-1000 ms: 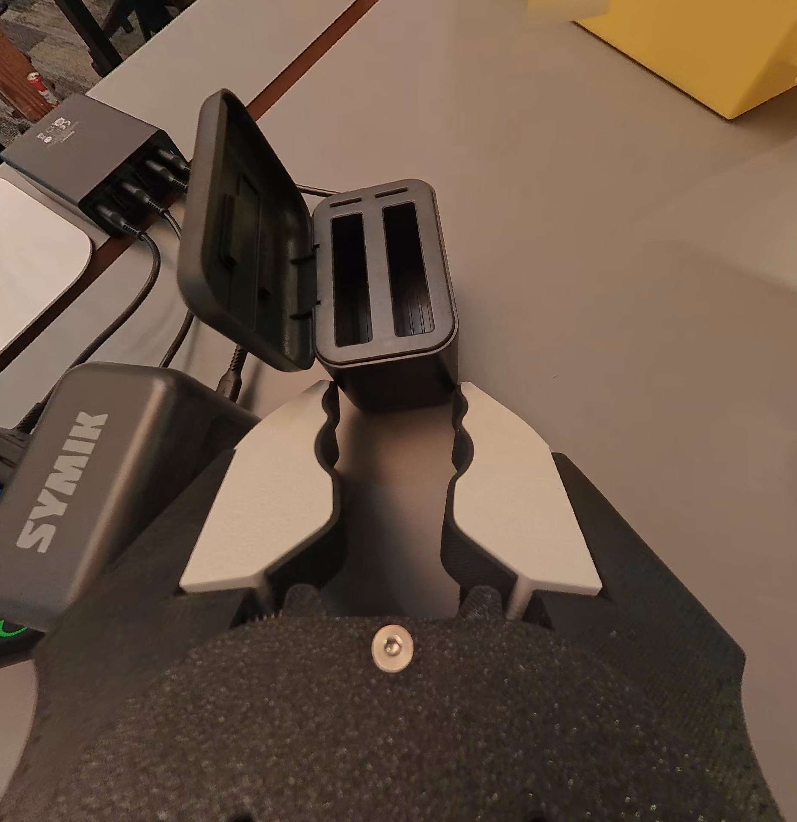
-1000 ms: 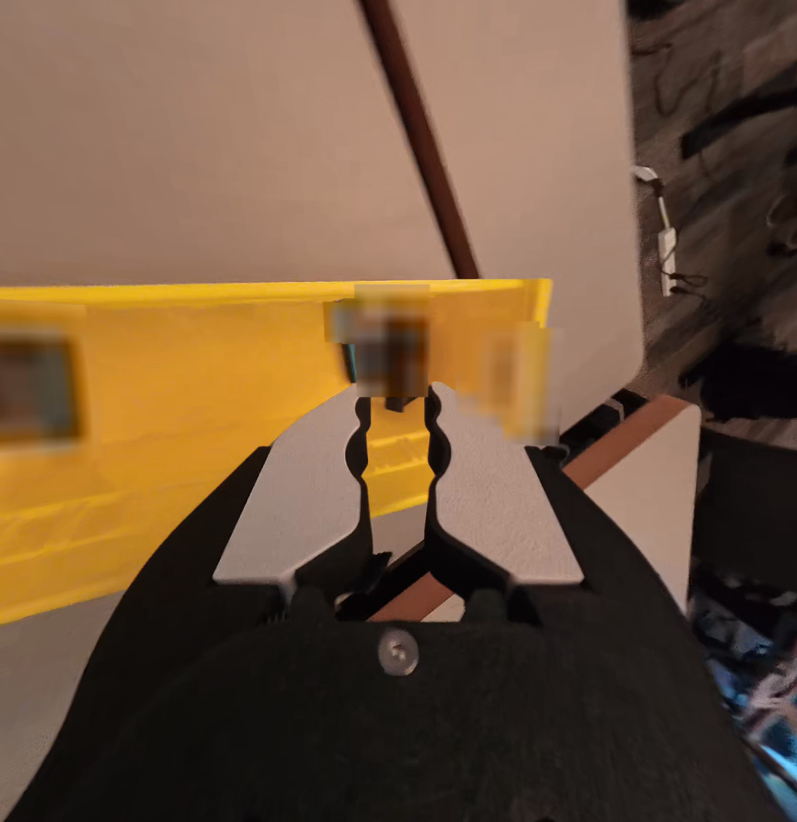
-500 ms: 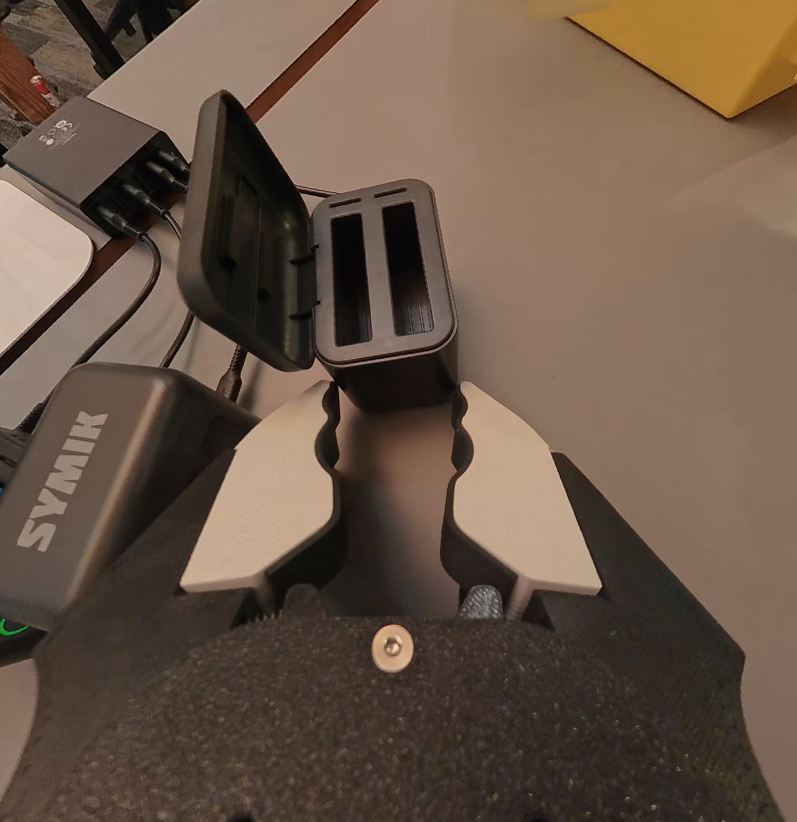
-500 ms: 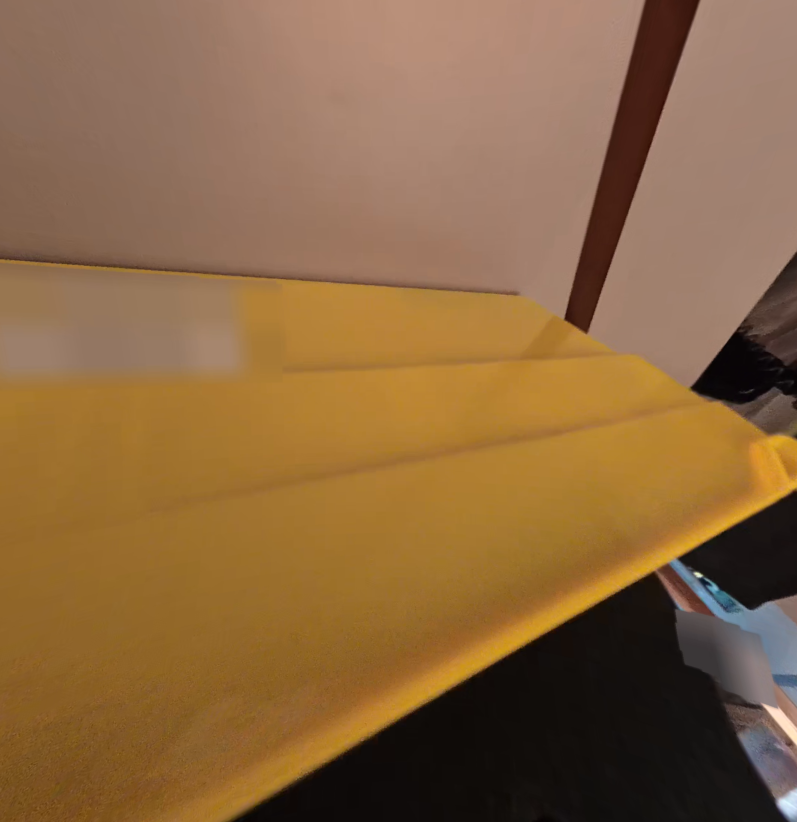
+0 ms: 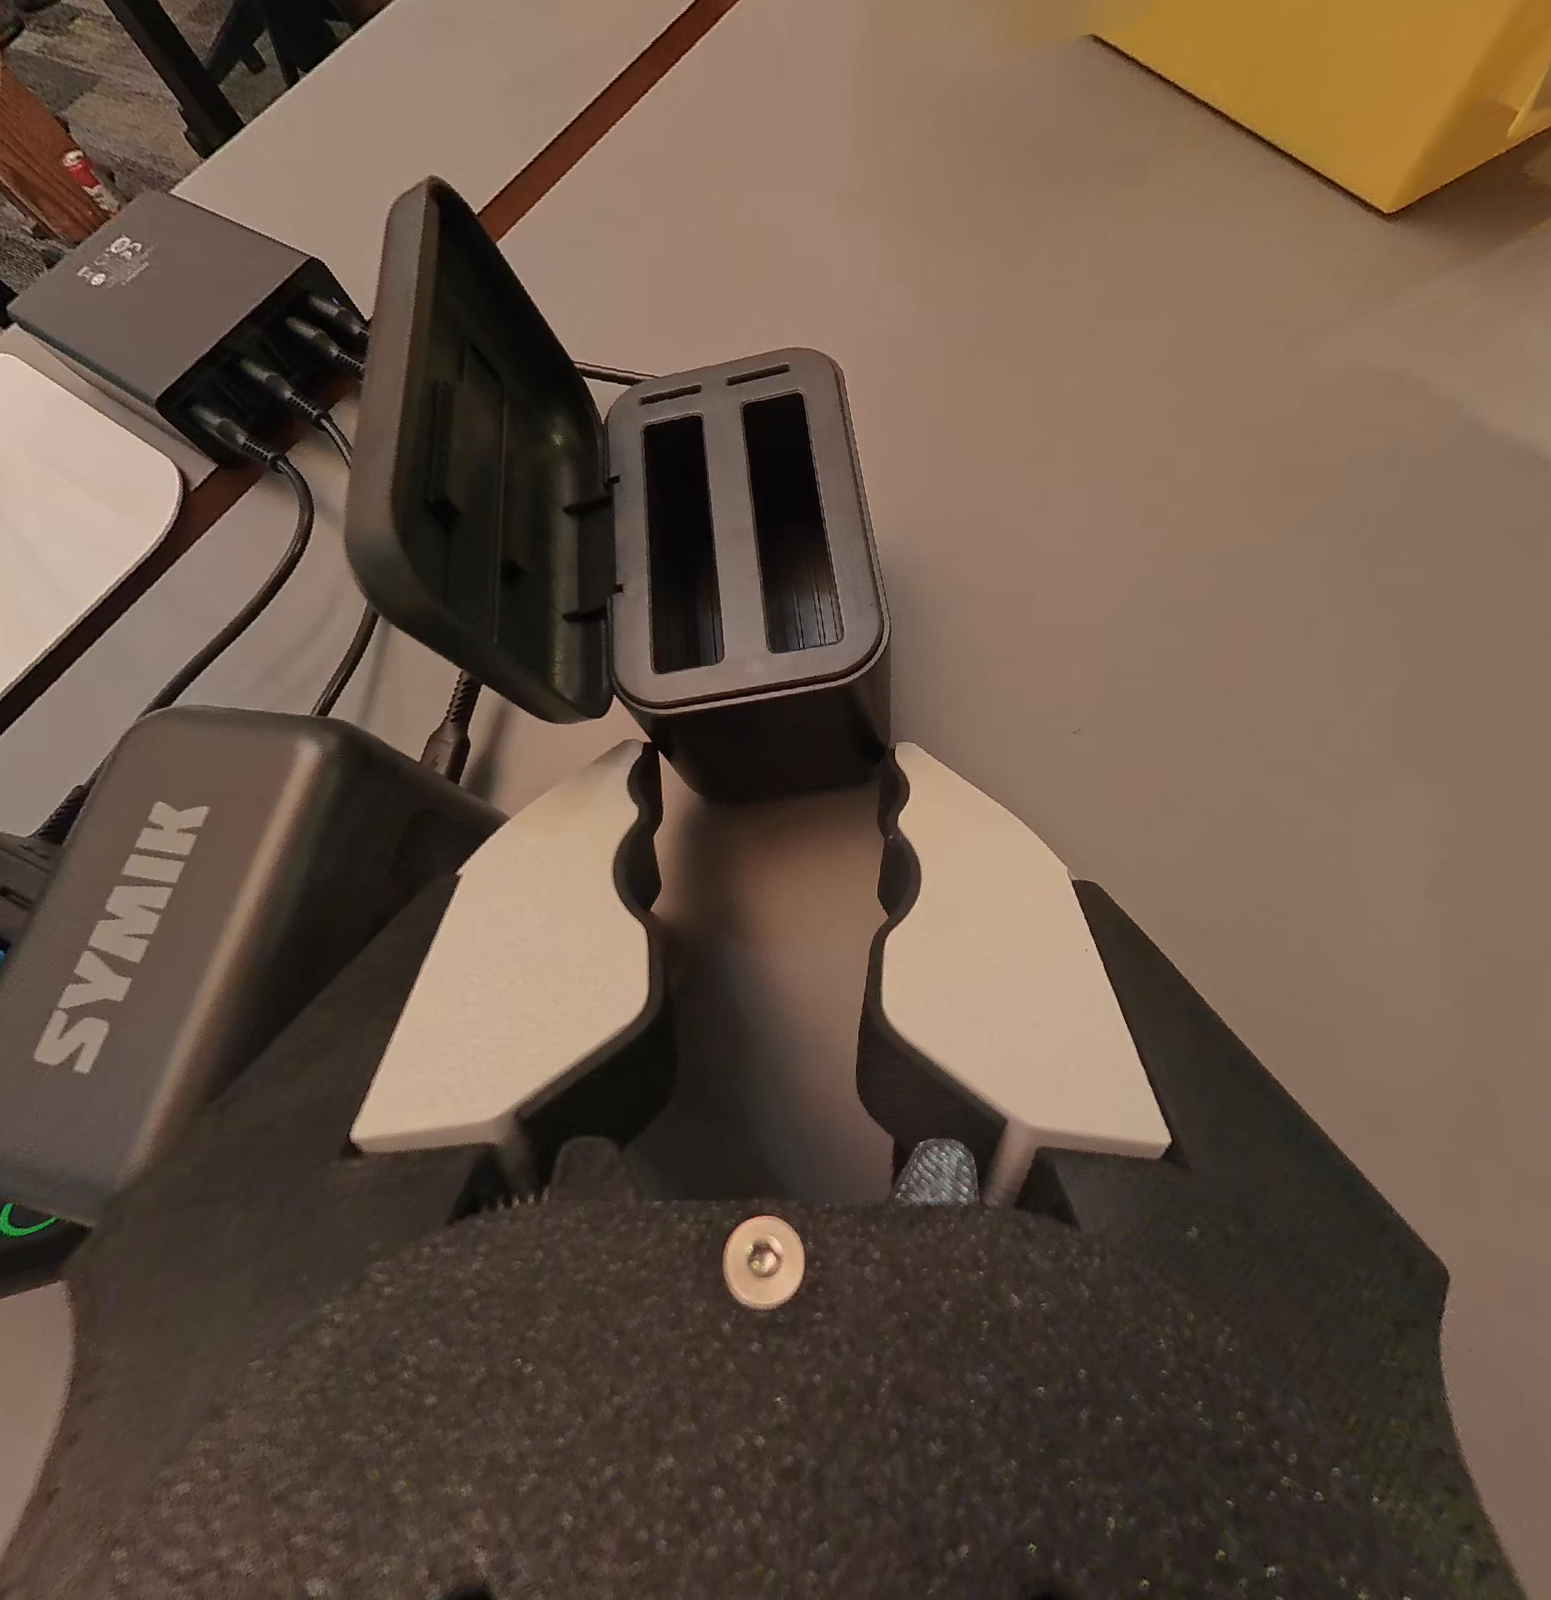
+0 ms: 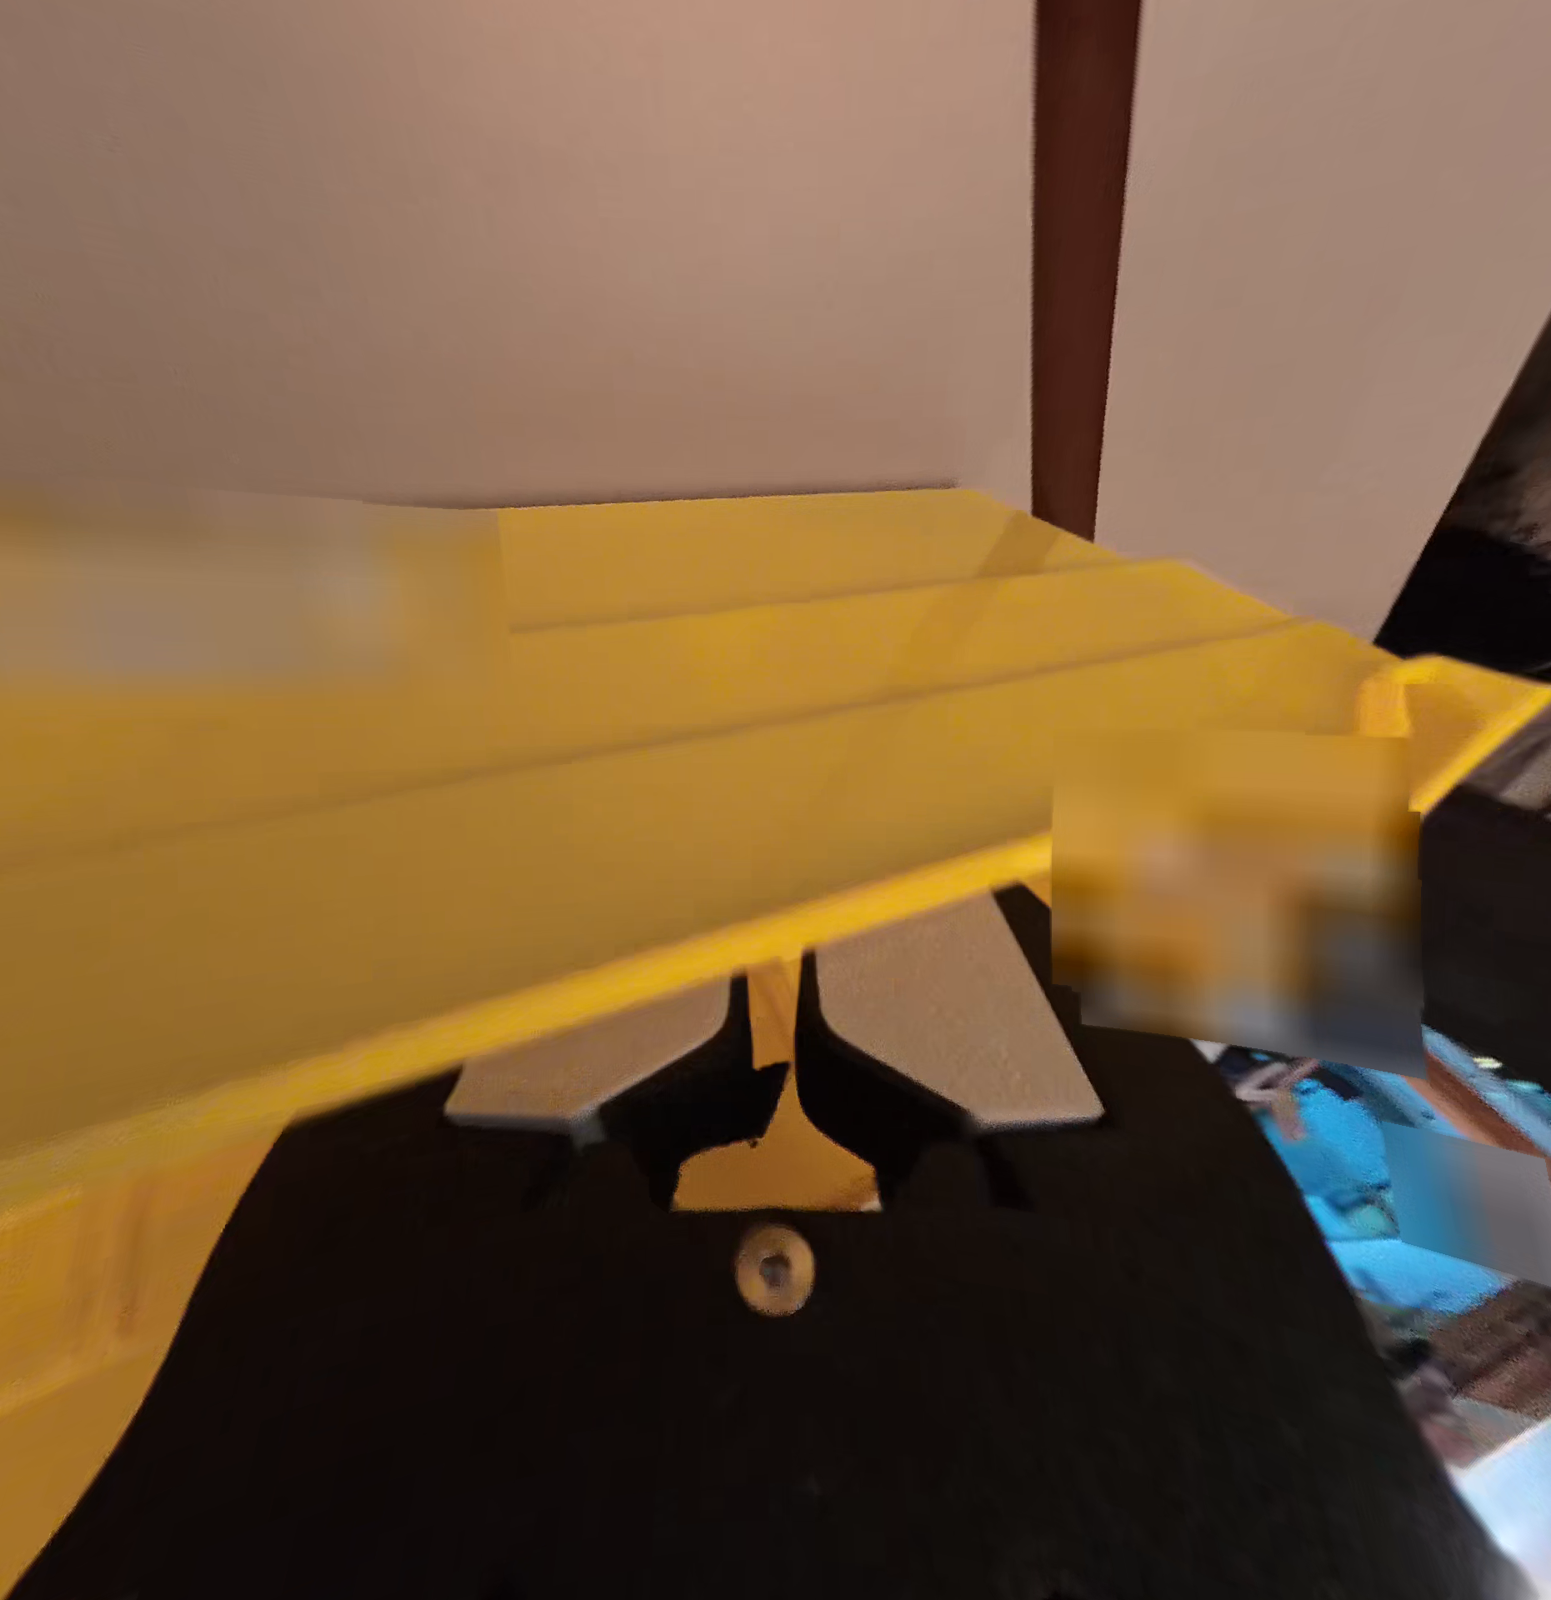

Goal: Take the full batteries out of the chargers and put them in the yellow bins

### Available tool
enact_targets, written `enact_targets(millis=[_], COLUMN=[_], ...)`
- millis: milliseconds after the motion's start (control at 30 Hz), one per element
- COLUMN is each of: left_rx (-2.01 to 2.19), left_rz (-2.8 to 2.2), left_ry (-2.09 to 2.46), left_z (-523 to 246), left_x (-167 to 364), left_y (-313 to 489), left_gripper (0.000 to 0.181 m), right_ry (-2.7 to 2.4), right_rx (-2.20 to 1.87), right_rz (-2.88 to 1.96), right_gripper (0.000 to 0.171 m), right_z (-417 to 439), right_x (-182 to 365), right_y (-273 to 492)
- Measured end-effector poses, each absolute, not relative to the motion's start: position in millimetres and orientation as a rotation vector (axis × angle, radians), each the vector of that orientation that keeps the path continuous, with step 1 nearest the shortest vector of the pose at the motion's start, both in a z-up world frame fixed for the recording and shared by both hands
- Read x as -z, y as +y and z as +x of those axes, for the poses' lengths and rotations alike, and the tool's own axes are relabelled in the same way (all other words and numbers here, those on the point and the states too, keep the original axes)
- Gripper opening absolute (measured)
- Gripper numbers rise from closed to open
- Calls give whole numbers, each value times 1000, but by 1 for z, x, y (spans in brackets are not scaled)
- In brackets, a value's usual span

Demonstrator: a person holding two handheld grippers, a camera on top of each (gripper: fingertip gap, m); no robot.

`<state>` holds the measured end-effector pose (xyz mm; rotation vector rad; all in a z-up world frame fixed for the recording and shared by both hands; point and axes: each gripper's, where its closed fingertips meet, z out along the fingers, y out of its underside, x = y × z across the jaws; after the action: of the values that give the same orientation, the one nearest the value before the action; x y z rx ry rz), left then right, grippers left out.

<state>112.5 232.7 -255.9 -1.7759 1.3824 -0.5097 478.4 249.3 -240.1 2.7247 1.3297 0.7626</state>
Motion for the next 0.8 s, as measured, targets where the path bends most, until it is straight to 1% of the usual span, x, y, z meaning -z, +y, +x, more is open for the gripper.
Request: enact_targets(millis=[33, 300, 433, 633, 800], left_rx=[510, 510, 510, 510, 510], left_rz=[-1776, -1776, -1775, -1775, -1775], left_ry=[1383, 1382, 1383, 1383, 1383], left_z=[112, 113, 113, 113, 113], left_x=[256, 256, 256, 256, 256], left_y=[233, 233, 232, 232, 232], left_gripper=[48, 48, 48, 48, 48], right_ry=[1278, 1027, 980, 1009, 1001], right_rx=[-733, -407, -355, -579, -894], right_rz=[2756, 2931, 2959, 3001, 3002], right_gripper=[4, 2, 2, 0, 0], right_z=[478, 475, 480, 493, 512], right_x=[237, 229, 227, 218, 212], right_y=[249, 253, 259, 278, 292])
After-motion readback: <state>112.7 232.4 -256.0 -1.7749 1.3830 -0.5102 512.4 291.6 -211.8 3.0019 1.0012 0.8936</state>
